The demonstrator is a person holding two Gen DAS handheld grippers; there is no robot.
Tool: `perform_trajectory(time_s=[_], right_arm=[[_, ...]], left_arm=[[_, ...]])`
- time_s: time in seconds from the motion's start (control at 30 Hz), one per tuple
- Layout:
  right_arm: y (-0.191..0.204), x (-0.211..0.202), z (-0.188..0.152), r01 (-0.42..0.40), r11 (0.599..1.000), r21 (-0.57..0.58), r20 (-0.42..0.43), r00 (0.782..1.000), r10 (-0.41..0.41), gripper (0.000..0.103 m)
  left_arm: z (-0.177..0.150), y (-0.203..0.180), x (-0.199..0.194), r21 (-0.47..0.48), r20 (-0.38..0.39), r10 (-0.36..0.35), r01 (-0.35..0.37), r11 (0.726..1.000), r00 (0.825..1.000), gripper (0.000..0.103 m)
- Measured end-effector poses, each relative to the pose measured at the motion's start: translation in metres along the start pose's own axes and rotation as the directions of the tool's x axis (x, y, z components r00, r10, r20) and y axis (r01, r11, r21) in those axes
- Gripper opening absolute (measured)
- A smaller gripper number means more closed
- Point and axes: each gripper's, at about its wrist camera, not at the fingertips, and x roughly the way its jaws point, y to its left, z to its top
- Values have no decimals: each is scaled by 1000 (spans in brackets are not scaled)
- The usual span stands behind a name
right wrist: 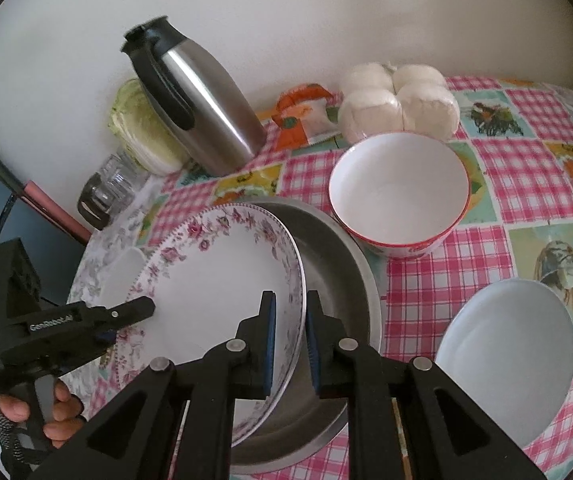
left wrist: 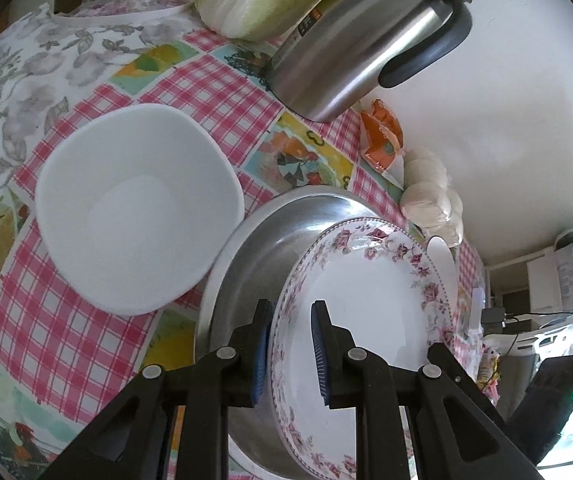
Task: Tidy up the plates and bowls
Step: 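Lower the floral plate into the steel basin with both grippers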
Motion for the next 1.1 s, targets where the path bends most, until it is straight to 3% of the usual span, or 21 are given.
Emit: perform_trajectory(time_s=[1.1], right_arm=[[-8,28,0,75,997,-14,-71,995,-76,16]], left_arm=[[5,-5,24,52,-33,123,-121,991,992,23]])
